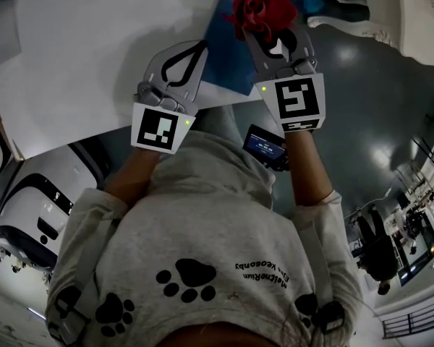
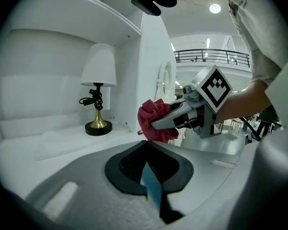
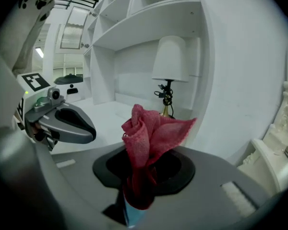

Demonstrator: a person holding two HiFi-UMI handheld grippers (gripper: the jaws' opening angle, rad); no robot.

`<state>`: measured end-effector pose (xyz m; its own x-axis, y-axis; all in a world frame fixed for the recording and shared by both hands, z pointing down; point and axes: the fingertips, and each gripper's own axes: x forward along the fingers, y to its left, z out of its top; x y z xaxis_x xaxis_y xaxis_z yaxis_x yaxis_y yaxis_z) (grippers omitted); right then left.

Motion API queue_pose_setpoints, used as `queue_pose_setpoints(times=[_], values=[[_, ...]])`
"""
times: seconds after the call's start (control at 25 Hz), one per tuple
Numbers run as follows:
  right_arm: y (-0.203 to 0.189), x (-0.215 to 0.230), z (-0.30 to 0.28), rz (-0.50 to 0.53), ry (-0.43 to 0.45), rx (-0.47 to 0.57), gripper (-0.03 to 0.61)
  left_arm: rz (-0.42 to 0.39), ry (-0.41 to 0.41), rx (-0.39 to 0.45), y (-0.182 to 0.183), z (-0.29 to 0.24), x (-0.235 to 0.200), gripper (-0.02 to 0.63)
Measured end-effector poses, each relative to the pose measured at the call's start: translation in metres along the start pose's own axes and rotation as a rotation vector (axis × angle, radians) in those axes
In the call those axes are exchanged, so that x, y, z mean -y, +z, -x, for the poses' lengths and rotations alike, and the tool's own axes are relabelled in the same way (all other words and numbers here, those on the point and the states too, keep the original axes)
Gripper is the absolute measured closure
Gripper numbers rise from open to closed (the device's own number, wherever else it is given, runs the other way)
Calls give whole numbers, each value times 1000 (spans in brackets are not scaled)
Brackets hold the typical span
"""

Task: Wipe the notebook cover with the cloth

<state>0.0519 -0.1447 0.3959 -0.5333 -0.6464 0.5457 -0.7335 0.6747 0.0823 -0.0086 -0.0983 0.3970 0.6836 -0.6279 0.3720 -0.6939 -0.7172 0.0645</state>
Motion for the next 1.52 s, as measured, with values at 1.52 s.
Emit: queue_pose_setpoints(times=[1.52], values=[[-45, -34, -48, 169, 279, -383, 480, 57, 8, -166, -71, 20, 10, 614]])
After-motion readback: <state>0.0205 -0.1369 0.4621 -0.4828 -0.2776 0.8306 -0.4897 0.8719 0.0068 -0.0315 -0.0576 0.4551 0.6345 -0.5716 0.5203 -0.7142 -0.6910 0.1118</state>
